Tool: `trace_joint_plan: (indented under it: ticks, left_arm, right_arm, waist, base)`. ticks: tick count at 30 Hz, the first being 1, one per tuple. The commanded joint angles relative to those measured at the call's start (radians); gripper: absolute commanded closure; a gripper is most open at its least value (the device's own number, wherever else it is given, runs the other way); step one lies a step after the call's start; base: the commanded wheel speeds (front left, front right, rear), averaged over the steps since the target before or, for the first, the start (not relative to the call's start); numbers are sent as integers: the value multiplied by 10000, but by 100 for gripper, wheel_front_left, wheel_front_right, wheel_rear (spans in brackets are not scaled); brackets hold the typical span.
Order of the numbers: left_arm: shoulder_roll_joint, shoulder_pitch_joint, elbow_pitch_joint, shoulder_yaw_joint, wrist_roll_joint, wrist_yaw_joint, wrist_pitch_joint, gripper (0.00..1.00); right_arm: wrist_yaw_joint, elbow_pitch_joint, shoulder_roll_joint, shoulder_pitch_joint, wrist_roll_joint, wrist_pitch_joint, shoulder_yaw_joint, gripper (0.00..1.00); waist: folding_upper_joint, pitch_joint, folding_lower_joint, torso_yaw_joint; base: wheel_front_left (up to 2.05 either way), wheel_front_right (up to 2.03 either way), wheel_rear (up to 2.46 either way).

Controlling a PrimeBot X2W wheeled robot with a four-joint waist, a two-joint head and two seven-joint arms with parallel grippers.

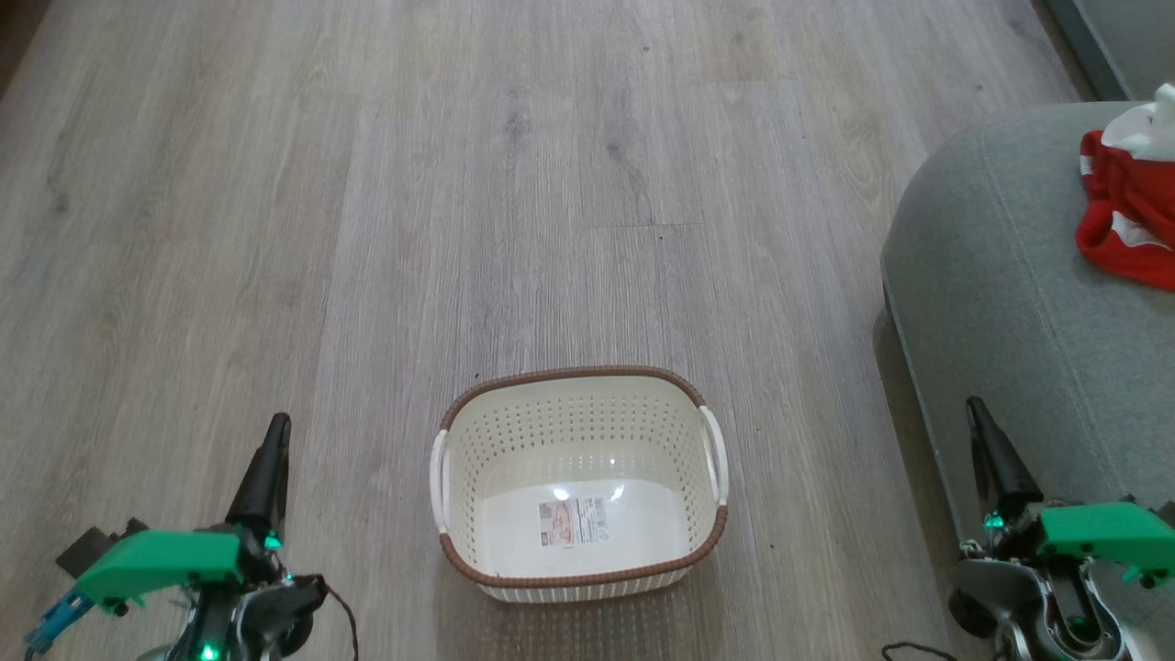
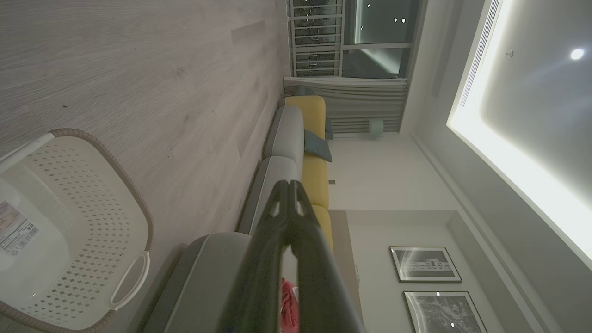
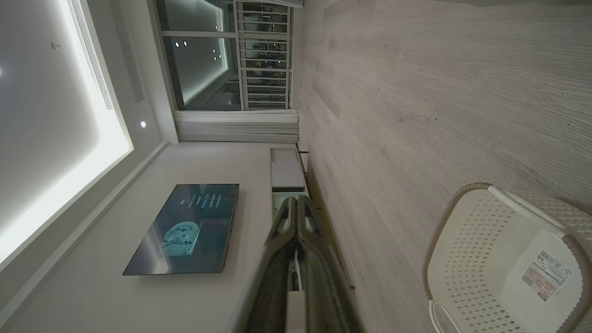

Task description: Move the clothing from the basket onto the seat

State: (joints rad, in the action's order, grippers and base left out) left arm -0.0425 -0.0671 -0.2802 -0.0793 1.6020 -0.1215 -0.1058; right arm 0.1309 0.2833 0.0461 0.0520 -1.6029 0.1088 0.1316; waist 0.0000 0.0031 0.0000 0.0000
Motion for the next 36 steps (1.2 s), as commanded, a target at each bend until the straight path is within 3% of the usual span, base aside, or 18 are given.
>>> trace_joint_plan:
  ticks: [1,36]
  left_arm:
    - [-77,-410,351,-344,67,-92,-74,100]
    - [-77,-409,352,-343,68,-92,-73,100]
  right_arm:
    - [-2,-385,41,559,-58,43,-180,100]
    - [-2,-386,41,559,-59,42,-180,100]
  waist:
    - [0,0,0,0]
    - [0,0,0,0]
  base:
    - [0,0,0]
    - [0,0,0]
